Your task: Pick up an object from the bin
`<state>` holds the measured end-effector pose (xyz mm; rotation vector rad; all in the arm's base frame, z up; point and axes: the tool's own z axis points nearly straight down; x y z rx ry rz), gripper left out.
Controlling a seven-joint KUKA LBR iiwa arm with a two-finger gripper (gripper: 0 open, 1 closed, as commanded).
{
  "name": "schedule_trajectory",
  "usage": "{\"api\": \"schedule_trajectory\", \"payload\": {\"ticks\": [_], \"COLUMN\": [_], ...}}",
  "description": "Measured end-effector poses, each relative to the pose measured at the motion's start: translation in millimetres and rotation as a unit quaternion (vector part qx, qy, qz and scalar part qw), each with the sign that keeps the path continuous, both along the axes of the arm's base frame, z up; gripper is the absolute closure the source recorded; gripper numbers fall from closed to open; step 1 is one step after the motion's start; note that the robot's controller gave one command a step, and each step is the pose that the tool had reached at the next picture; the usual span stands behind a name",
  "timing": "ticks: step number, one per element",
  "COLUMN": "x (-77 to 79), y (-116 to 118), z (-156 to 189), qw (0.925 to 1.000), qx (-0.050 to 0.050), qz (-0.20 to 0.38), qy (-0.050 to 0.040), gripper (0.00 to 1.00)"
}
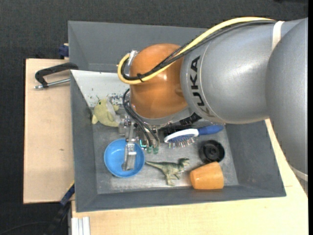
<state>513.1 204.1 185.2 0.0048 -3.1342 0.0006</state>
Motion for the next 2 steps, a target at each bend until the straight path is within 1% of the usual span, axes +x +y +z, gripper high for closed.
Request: {"api": "schedule_trajectory", "payload": {"ticks": [1, 2], "x": [12.4, 10.2], "y": [-11.1, -12.3], "z": [-95.9, -100.6], "qw": [0.9894, 0.9895], "qx": [0.003, 0.002], "qz": [0.145, 0.145], "qy": [-0.0094, -0.0056], "gripper": [0.0, 1.0]}}
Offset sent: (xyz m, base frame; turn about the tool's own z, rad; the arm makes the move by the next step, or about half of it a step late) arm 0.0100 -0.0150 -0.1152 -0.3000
